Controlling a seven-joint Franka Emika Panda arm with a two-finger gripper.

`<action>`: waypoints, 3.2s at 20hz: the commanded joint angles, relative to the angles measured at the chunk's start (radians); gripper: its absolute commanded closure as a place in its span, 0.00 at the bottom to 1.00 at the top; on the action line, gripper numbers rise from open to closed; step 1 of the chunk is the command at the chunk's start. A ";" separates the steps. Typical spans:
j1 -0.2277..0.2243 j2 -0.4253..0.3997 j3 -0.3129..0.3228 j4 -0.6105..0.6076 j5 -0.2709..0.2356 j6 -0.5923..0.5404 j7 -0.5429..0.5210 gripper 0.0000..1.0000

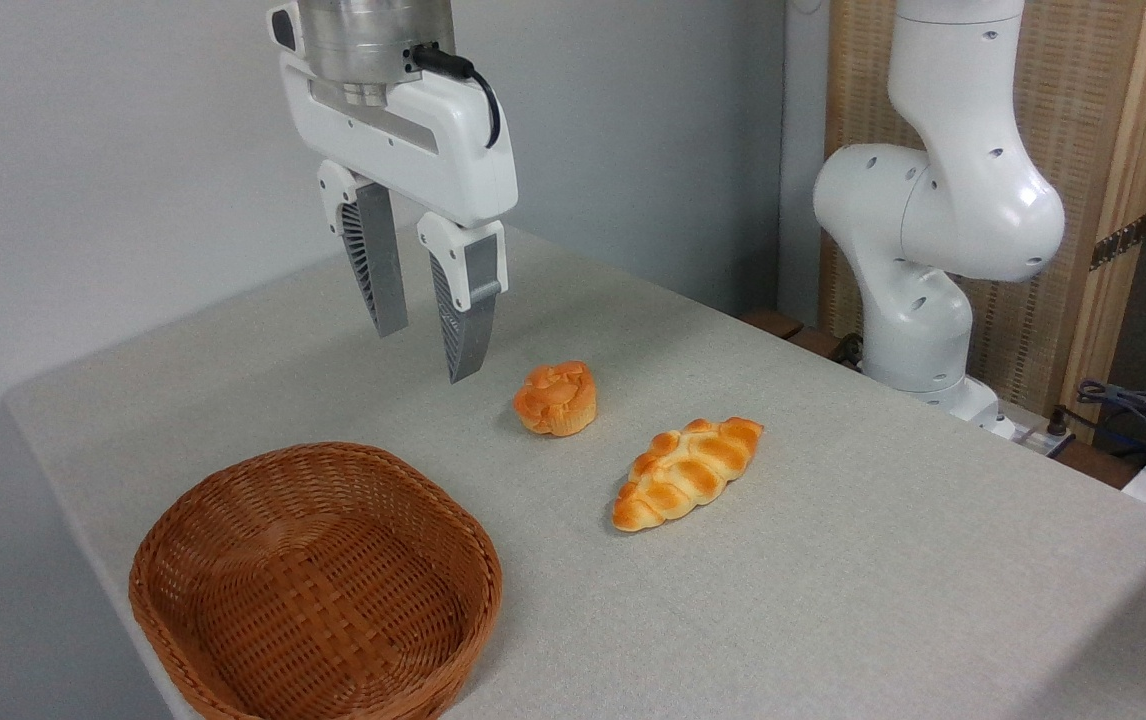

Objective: Put bread into the basket
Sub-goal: 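Lower the open gripper down onto the small round bread roll, then close the gripper around the round bread roll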

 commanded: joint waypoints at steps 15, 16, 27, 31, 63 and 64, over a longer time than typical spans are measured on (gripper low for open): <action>-0.011 -0.069 -0.001 -0.128 -0.041 -0.002 0.000 0.00; -0.014 -0.085 -0.002 -0.155 -0.076 0.006 0.003 0.00; -0.229 -0.318 -0.027 -0.626 -0.153 0.320 0.078 0.00; -0.231 -0.350 -0.025 -0.694 -0.145 0.317 0.150 0.00; -0.237 -0.303 -0.073 -0.778 -0.101 0.359 0.184 0.06; -0.237 -0.304 -0.073 -0.778 -0.101 0.359 0.184 0.20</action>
